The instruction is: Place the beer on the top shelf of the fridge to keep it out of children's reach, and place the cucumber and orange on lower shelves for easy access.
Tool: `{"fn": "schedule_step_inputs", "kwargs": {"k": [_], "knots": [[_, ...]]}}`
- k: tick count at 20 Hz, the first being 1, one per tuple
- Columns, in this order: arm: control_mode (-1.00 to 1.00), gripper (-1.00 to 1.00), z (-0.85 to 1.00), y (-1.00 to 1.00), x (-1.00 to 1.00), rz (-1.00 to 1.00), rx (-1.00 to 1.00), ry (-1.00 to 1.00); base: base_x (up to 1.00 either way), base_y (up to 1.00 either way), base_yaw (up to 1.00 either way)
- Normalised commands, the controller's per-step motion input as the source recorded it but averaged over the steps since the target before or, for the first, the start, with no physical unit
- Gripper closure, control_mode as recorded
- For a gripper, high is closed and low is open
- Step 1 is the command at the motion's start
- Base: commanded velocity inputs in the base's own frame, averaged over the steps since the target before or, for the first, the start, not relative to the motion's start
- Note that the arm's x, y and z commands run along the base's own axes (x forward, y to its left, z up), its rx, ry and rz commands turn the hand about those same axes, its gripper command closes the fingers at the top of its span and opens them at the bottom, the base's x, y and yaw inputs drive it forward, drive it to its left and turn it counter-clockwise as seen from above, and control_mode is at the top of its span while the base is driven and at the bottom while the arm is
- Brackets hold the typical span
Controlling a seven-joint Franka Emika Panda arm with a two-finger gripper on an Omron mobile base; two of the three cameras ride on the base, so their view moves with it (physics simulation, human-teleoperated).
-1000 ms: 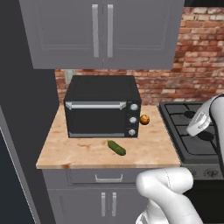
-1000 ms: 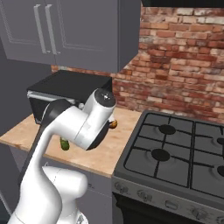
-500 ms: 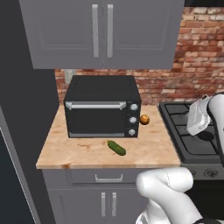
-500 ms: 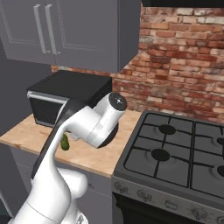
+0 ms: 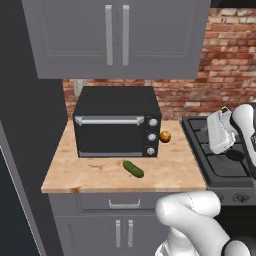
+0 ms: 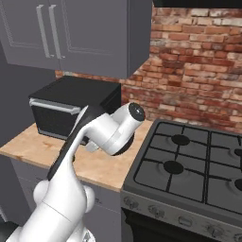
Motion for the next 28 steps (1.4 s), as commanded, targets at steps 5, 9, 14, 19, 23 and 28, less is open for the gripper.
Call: {"fn": "schedule_step_inputs", "kwargs": {"k": [5, 9, 14, 19, 23, 28], "knots": [[-1.0, -1.0, -0.13, 0.0, 0.3, 0.11, 0.0, -0.06, 0.0, 0.0, 0.0], [-1.0, -1.0, -0.11, 0.0, 0.27, 0.04, 0.0, -0.03, 0.0, 0.0, 0.0], [-1.0, -1.0, -0.1, 0.0, 0.29, 0.0, 0.0, 0.0, 0.0, 0.0, 0.0], [-1.0, -1.0, -0.12, 0.0, 0.37, 0.0, 0.0, 0.0, 0.0, 0.0, 0.0], [-1.0, -1.0, -0.2, 0.0, 0.32, 0.0, 0.0, 0.0, 0.0, 0.0, 0.0], [-1.0, -1.0, -0.27, 0.0, 0.31, 0.0, 0.0, 0.0, 0.0, 0.0, 0.0]]}}
